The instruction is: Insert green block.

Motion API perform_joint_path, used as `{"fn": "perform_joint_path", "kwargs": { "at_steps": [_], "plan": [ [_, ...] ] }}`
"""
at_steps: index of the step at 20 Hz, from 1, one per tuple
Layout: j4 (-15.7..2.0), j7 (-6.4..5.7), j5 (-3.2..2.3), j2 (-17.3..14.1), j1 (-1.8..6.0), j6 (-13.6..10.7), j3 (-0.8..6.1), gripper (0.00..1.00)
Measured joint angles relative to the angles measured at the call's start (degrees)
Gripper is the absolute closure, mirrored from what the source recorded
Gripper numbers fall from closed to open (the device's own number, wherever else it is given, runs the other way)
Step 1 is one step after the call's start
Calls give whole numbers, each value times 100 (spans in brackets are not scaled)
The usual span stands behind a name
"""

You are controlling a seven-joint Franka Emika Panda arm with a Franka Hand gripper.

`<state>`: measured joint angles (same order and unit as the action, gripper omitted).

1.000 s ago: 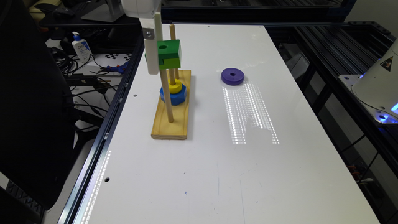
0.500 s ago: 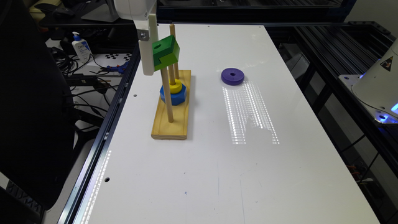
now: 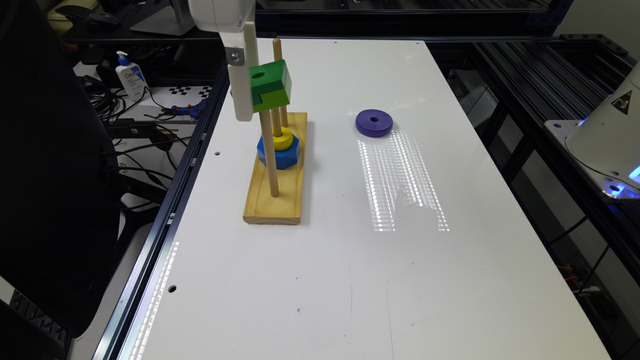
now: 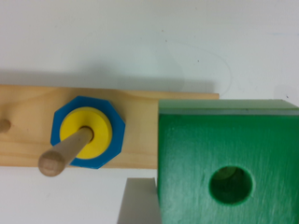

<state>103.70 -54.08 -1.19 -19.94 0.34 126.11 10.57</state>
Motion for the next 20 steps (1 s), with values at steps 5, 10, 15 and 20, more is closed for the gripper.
{"fn": "perform_joint_path", "kwargs": {
  "at_steps": [5, 10, 15, 20],
  "plan": [
    [60, -1, 0, 52, 0, -48, 3, 100],
    [152, -3, 0, 119, 0, -48, 5, 100],
    [169, -21, 0, 130, -7, -33, 26, 100],
    [169, -21, 0, 128, -7, -26, 26, 100]
  ]
}}
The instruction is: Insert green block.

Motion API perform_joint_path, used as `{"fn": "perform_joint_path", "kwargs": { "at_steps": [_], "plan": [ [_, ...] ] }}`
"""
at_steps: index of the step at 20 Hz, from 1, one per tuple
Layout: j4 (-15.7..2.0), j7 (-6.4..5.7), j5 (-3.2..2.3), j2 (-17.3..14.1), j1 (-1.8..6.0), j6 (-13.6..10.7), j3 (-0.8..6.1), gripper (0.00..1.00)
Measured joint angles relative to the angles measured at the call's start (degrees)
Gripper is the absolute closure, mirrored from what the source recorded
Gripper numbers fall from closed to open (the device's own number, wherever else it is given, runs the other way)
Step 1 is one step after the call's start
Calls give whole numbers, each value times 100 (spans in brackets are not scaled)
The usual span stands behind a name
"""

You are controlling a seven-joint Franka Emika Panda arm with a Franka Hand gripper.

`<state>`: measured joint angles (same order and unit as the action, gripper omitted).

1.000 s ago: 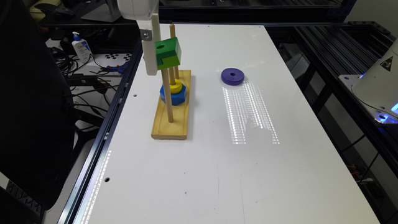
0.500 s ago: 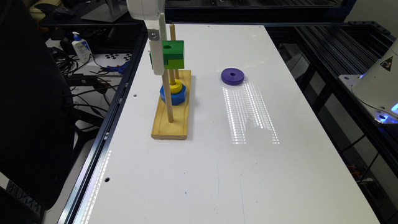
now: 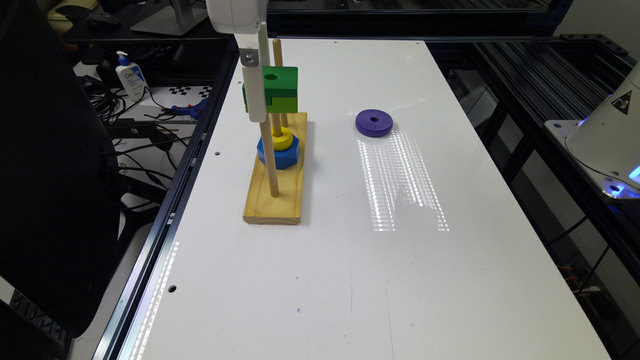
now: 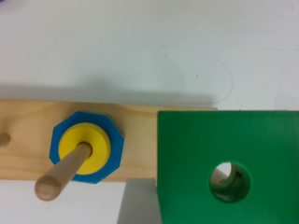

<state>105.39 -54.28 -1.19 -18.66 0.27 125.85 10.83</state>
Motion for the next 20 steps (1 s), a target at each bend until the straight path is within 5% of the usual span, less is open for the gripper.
{"fn": "perform_joint_path", "kwargs": {
  "at_steps": [20],
  "plan": [
    [-79, -50, 0, -63, -64, 65, 15, 100]
  ]
}}
